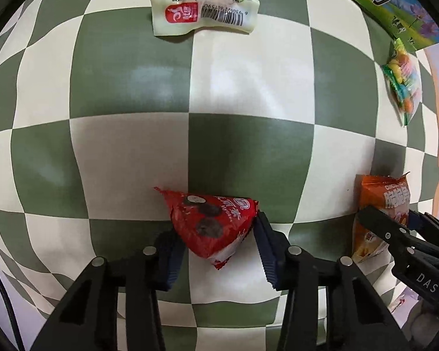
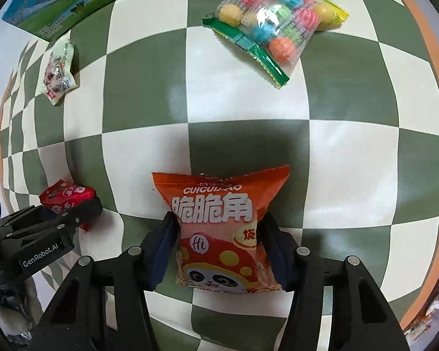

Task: Organize snacks
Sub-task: 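Carry both packs into the box and open both grippers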

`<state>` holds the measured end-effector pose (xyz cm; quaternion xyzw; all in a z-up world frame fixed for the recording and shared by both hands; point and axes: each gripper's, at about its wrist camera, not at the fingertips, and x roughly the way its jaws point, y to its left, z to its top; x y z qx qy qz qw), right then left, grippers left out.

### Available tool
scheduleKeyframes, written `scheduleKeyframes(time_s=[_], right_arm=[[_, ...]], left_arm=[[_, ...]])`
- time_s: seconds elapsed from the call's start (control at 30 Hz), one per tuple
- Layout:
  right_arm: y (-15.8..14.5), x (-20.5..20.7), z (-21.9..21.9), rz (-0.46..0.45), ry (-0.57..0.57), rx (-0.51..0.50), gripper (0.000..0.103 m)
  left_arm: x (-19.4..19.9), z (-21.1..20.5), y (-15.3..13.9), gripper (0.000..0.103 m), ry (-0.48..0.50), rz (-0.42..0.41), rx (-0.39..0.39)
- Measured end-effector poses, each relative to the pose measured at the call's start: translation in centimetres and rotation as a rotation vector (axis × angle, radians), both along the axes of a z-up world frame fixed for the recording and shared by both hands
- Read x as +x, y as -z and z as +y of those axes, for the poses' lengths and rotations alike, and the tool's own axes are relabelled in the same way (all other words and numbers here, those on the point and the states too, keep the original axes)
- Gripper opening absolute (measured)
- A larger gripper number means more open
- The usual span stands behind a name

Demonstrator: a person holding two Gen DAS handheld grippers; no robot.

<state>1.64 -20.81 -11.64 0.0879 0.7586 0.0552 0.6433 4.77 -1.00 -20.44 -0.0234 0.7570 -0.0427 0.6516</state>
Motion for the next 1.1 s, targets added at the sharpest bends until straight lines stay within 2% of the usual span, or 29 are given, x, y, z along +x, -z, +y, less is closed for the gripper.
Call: scheduleKeyframes(time_s=[0.17, 0.33, 0.57, 0.77, 0.83, 1.0, 1.1], right_arm=[[-0.9, 0.3, 0.0, -0.012, 0.015, 0.032, 0.055], [-3.2, 1.1, -0.1, -0.050, 0.037, 0.077, 0.054], [-9.7, 3.9, -1.5, -0.155, 0.072, 0.159, 0.054], [-16.6, 9.5, -4.3, -0.278, 0.108, 0.226, 0.054], [-18.8, 12.1, -5.0, -0.329, 0.100, 0.218, 0.054], [-20.8, 19.3, -6.0, -0.407, 0.070, 0.149, 0.054], [-19.8, 24.2, -6.8, -0.398, 0.072, 0.113, 0.054]], left_arm=[[-0.4, -0.4, -1.3, 0.041, -0.010, -0.008, -0.033], [-0.2, -1.2, -4.1, 0.041, -0.007, -0.042, -0.079], [2.4, -3.1, -10.5, 0.041, 0.007, -0.143, -0.180], [9.9, -0.9, -17.5, 0.041, 0.043, -0.258, -0.242], [12.6, -1.0, -18.9, 0.041, 0.057, -0.295, -0.243], [20.4, -2.9, -21.1, 0.042, 0.098, -0.343, -0.201], [25.4, -3.9, -19.9, 0.042, 0.101, -0.321, -0.172]])
